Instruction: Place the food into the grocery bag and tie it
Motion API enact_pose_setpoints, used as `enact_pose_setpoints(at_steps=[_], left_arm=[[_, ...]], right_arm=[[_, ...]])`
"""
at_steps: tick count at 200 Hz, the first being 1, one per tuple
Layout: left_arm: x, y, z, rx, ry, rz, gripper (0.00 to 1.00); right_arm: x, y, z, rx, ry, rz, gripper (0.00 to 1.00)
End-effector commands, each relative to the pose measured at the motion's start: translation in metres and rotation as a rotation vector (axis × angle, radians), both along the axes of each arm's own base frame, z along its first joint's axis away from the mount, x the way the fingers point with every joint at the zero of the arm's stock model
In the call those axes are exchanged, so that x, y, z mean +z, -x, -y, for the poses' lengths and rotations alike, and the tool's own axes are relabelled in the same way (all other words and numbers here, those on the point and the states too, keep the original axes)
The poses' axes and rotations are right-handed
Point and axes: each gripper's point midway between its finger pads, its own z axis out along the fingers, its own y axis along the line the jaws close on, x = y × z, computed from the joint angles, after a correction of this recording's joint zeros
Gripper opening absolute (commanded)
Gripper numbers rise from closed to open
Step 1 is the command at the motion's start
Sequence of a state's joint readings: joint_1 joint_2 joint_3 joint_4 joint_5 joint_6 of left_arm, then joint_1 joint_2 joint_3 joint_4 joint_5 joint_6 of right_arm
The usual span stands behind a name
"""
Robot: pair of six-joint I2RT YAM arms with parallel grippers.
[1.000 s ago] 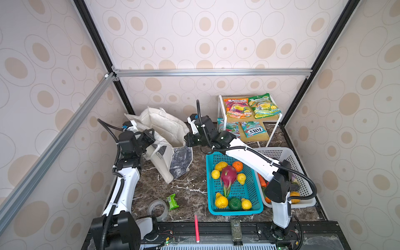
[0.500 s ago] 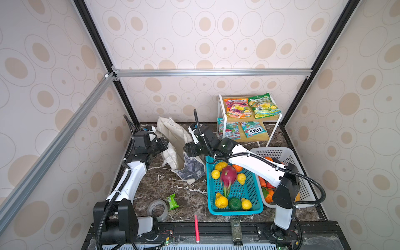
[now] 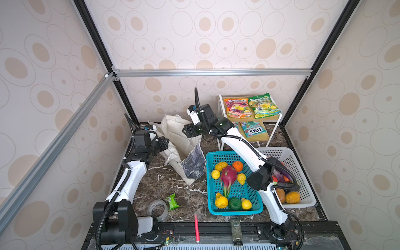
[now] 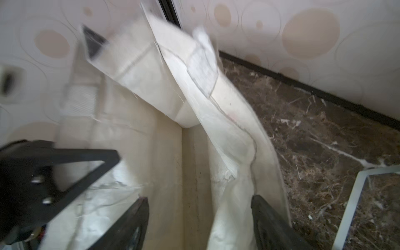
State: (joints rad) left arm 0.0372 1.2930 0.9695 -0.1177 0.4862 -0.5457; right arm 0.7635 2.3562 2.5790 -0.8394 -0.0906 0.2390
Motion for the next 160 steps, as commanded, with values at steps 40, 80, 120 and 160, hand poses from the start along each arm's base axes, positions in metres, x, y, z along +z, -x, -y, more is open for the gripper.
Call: enact_pose_setpoints(at_steps=[40, 80, 120, 160], left_arm=[[0.018, -0.001, -0.006, 0.027, -0.054, 0.059, 0.0], [0.018, 0.001, -0.007, 0.018, -0.08, 0.051, 0.0], [0.012, 0.002, -0.008, 0.023, -0.083, 0.049, 0.0], [0.013, 0.002, -0.007, 0.016, -0.079, 0.053, 0.0]], right_arm=[[0.014, 0.008, 0.026, 0.007, 0.042, 0.019, 0.78], [0.052, 0.002, 0.057, -0.095, 0.031, 0.102, 0.96], [0.019, -0.012, 0.058, -0.101, 0.053, 0.018, 0.96], [-0.013, -0.004, 0.033, -0.023, 0.004, -0.095, 0.85]])
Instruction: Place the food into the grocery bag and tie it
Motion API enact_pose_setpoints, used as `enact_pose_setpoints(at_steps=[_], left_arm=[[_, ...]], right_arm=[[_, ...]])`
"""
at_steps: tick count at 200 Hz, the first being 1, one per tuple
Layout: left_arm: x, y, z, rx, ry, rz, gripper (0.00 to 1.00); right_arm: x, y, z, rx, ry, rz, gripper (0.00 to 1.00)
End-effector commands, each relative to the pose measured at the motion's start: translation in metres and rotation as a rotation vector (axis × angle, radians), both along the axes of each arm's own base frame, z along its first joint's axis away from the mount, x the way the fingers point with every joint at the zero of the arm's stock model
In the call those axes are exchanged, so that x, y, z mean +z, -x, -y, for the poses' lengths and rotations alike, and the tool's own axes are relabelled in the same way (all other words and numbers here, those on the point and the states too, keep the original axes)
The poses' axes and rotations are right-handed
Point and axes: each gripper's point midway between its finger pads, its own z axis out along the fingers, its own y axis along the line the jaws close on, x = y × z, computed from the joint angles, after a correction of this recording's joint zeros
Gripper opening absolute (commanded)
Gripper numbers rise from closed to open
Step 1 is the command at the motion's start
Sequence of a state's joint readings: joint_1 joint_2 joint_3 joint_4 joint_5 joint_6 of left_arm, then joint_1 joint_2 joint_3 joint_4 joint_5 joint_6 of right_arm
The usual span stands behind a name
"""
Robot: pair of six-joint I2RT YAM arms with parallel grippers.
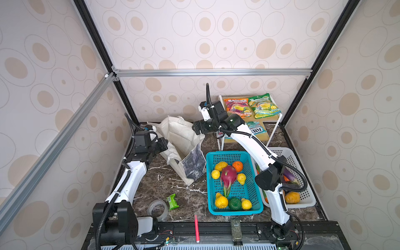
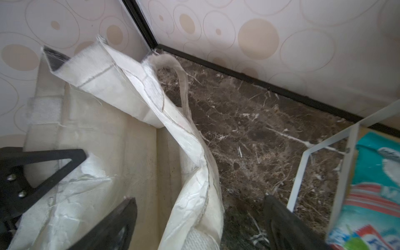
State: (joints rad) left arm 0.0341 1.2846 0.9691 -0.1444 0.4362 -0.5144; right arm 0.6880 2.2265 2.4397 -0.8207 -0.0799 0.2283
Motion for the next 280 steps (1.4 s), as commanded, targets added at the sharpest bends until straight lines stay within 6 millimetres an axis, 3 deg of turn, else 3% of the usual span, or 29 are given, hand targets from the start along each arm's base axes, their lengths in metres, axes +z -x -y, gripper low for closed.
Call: enact_pose_setpoints(at_steps=[1, 18, 37, 47, 81, 94, 99, 114, 131, 167, 177, 187, 208, 233, 240, 251, 280], left_arm=[[0.017, 0.0, 0.0, -0.009, -0.03, 0.06, 0.0], [0.017, 0.001, 0.0, -0.009, -0.034, 0.063, 0.0], [0.016, 0.0, 0.0, -0.009, -0.034, 0.064, 0.0], [0.018, -0.001, -0.001, -0.004, -0.037, 0.064, 0.0], [0.039, -0.012, -0.013, 0.042, -0.109, 0.082, 0.0], [0.054, -0.017, -0.018, 0.06, -0.141, 0.103, 0.0], [0.06, -0.02, -0.02, 0.065, -0.148, 0.114, 0.0], [0.067, -0.031, -0.02, 0.065, -0.148, 0.125, 0.0], [0.064, -0.042, -0.01, 0.017, -0.111, 0.115, 0.0], [0.025, -0.045, -0.006, -0.006, -0.093, 0.057, 0.0], [0.016, -0.044, -0.003, -0.024, -0.094, 0.037, 0.0], [0.011, -0.043, -0.002, -0.032, -0.089, 0.024, 0.0], [0.006, -0.038, 0.002, -0.045, -0.074, 0.018, 0.0], [0.007, -0.03, 0.003, -0.057, -0.094, 0.014, 0.0], [0.006, -0.028, 0.002, -0.059, -0.105, 0.008, 0.0], [0.004, -0.024, 0.002, -0.07, -0.117, 0.0, 0.0], [-0.006, -0.017, 0.003, -0.081, -0.129, -0.006, 0.0]], right_arm=[[-0.036, 0.011, -0.017, 0.054, -0.004, -0.115, 0.84], [-0.038, 0.014, -0.023, 0.077, -0.029, -0.135, 0.64], [-0.035, 0.018, -0.027, 0.091, -0.041, -0.139, 0.15], [-0.03, 0.02, -0.025, 0.086, -0.028, -0.122, 0.0], [-0.007, 0.028, 0.005, -0.041, 0.085, -0.018, 0.0], [-0.005, 0.031, 0.021, -0.097, 0.109, -0.027, 0.0], [-0.016, 0.035, 0.027, -0.11, 0.137, -0.05, 0.0], [-0.022, 0.045, 0.034, -0.124, 0.13, -0.085, 0.0], [-0.025, 0.053, 0.035, -0.134, 0.119, -0.077, 0.0], [-0.027, 0.059, 0.034, -0.131, 0.111, -0.059, 0.0], [-0.023, 0.062, 0.034, -0.122, 0.114, -0.054, 0.07], [-0.016, 0.066, 0.033, -0.11, 0.106, -0.042, 0.27], [0.009, 0.078, 0.033, -0.085, 0.096, 0.021, 0.4], [0.051, 0.099, 0.047, -0.073, 0.091, 0.127, 0.54], [0.057, 0.106, 0.052, -0.075, 0.07, 0.138, 0.64], [0.064, 0.116, 0.062, -0.065, 0.033, 0.149, 0.99], [0.062, 0.139, 0.109, -0.149, 0.034, 0.172, 1.0]])
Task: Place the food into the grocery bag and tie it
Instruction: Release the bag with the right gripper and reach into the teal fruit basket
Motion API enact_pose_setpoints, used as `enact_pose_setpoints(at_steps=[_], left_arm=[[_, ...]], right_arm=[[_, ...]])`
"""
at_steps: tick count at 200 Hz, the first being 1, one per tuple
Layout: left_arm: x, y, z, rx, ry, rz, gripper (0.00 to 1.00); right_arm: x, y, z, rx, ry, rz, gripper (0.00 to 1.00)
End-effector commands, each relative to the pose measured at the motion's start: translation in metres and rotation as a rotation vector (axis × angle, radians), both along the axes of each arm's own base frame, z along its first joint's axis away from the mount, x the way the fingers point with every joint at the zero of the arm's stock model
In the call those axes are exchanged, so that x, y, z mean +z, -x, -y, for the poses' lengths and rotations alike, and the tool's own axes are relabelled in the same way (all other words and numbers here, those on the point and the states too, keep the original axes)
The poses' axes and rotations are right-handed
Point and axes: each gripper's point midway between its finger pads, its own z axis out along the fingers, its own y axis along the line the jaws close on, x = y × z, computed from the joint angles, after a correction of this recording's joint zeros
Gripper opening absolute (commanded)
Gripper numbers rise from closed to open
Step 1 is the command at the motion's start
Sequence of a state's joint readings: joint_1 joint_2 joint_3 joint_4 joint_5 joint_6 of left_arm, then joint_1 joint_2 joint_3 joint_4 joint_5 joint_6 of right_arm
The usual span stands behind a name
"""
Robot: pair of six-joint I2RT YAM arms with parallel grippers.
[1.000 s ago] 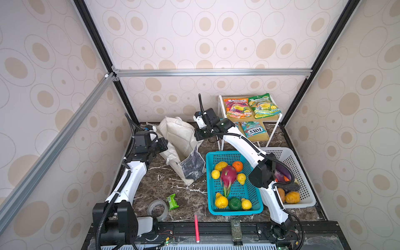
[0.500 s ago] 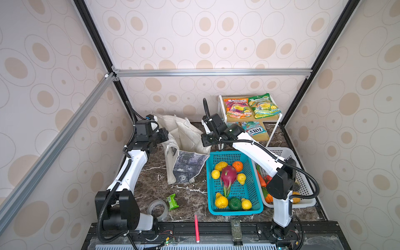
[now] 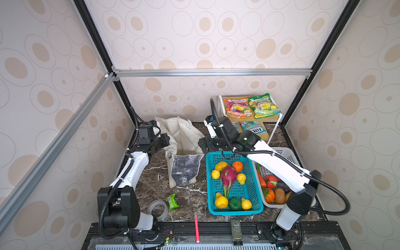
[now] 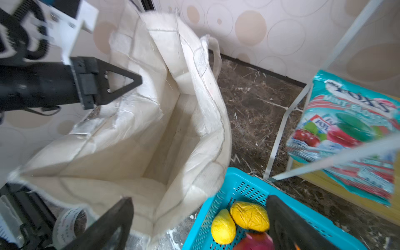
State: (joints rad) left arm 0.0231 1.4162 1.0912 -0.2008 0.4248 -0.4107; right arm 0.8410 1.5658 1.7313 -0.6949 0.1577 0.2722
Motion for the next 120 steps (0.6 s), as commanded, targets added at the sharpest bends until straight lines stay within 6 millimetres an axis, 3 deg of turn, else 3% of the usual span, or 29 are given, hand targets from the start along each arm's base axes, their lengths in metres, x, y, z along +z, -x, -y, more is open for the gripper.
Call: enact_pose_setpoints(at_steps=[1, 29, 57, 95, 120], left_arm=[[0.003, 0.008, 0.001, -0.028, -0.041, 0.028, 0.0], [-0.003, 0.011, 0.003, -0.045, -0.037, 0.026, 0.0], [-0.004, 0.013, 0.003, -0.041, -0.038, 0.033, 0.0], [-0.002, 0.015, 0.003, -0.046, -0.038, 0.04, 0.0], [-0.001, 0.015, 0.004, -0.05, -0.033, 0.043, 0.0]], right_arm=[[0.002, 0.008, 0.038, -0.089, 0.005, 0.04, 1.0], [-0.03, 0.025, 0.087, -0.186, 0.04, -0.005, 1.0], [-0.091, 0.038, 0.122, -0.296, 0.055, -0.142, 1.0], [-0.16, 0.06, 0.125, -0.318, 0.082, -0.334, 1.0], [-0.185, 0.056, 0.122, -0.348, 0.082, -0.375, 1.0]])
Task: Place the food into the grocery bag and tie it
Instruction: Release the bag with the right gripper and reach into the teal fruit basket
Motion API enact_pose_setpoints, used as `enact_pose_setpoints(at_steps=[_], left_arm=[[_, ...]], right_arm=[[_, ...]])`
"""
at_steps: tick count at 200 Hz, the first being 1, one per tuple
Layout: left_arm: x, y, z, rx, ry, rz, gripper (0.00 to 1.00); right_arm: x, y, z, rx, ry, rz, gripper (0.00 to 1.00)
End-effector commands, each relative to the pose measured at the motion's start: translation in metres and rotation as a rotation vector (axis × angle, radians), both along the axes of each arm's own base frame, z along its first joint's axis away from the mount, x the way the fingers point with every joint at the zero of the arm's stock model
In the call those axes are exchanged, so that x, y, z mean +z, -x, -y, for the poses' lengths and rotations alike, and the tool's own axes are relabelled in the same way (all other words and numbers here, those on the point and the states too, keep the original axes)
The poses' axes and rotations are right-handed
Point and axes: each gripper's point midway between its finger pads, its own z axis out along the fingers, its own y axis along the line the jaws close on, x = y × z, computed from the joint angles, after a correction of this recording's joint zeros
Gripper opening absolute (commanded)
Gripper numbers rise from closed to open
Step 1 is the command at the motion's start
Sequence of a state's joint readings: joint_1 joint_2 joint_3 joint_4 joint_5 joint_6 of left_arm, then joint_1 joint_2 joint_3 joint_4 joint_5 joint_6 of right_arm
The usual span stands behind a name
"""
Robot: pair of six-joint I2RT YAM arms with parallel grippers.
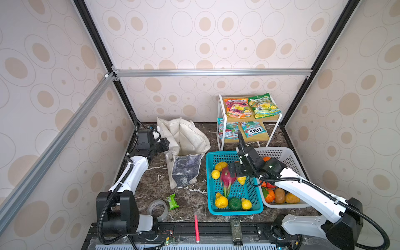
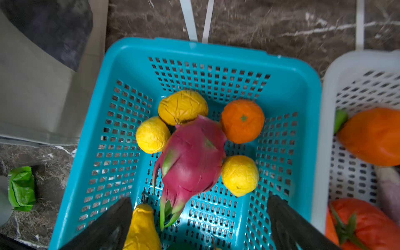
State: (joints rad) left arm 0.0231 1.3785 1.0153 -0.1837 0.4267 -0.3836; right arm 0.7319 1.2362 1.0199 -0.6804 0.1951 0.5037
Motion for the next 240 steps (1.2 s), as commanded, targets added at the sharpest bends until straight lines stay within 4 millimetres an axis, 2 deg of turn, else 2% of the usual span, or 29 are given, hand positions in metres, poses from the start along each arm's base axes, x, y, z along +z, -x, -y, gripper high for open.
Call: enact_pose_setpoints(at_steps=[1, 31, 77, 109, 166, 204, 224, 240], left_arm=[[0.014, 0.002, 0.004, -0.034, -0.013, 0.054, 0.0], [0.013, 0.004, 0.004, -0.035, -0.012, 0.053, 0.0], [0.012, 0.004, 0.006, -0.04, -0.004, 0.053, 0.0], [0.012, 0.004, 0.004, -0.033, -0.009, 0.054, 0.0], [0.013, 0.004, 0.005, -0.034, -0.007, 0.056, 0.0], [0.011, 0.004, 0.006, -0.039, 0.003, 0.05, 0.0], [0.013, 0.004, 0.007, -0.039, 0.003, 0.056, 0.0], [0.013, 0.004, 0.006, -0.036, 0.0, 0.056, 0.0]], right_arm=[[-0.018, -0.004, -0.007, -0.06, -0.054, -0.041, 1.0], [-0.044, -0.012, -0.022, -0.069, -0.115, -0.118, 1.0], [-0.079, -0.017, -0.02, -0.111, -0.063, -0.154, 1.0], [-0.087, -0.016, -0.009, -0.13, 0.004, -0.159, 1.0], [-0.103, -0.019, -0.026, -0.097, -0.056, -0.178, 0.99], [-0.108, -0.021, -0.023, -0.083, -0.03, -0.163, 0.96], [-0.109, -0.02, -0.029, -0.056, -0.039, -0.18, 0.8], [-0.103, -0.019, -0.03, -0.057, -0.061, -0.171, 0.74]])
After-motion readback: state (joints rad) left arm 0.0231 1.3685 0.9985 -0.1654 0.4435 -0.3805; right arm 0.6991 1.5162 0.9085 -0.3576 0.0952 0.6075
